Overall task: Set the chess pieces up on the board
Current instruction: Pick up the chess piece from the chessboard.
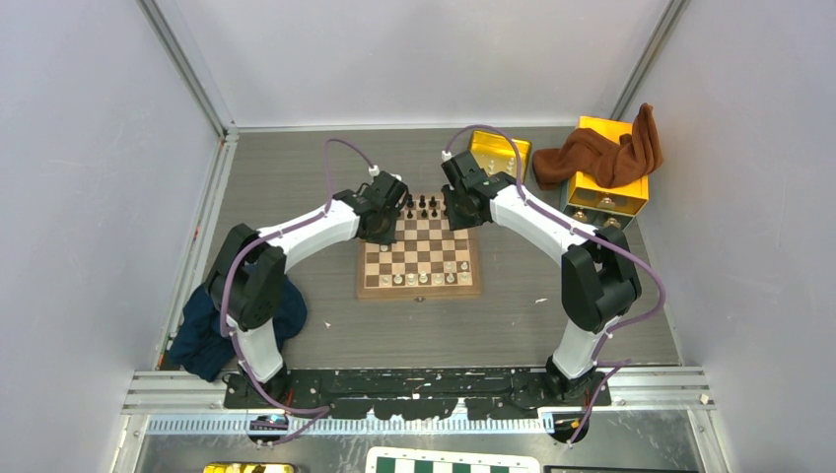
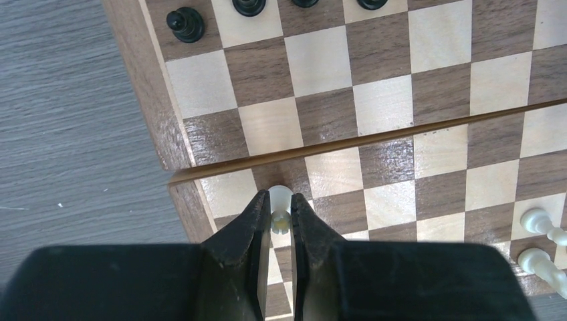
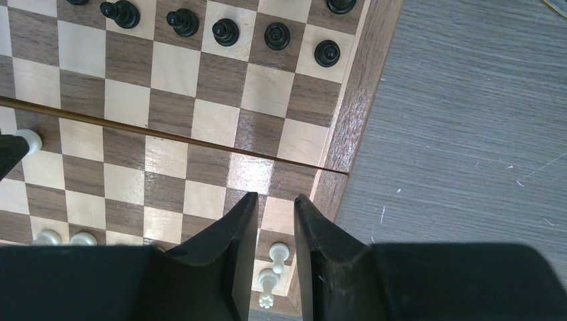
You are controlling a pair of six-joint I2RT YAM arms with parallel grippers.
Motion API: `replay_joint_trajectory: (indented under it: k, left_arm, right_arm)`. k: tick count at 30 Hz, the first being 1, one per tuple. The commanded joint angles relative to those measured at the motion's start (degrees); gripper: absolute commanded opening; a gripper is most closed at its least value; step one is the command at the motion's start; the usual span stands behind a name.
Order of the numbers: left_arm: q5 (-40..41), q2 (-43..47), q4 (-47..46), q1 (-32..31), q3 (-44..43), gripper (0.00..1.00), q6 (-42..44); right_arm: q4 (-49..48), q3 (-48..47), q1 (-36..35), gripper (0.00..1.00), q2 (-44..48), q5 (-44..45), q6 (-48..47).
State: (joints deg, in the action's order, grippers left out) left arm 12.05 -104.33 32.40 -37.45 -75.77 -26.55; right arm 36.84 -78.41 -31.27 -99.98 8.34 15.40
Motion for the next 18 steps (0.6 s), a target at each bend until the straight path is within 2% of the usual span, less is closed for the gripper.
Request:
replay_joint_trajectory:
  k: [1, 18]
  left_arm:
    - [1.7, 5.4, 0.4, -0.2, 1.0, 0.09, -0.1]
    - [3.2, 13.0, 0.7, -0.2, 9.0, 0.04, -3.3]
  right_arm:
    - [-1.6, -0.5, 0.3, 0.32, 3.4, -0.6, 0.8]
    - [-1.3, 0.6, 0.3, 0.31, 4.3, -1.1, 1.5]
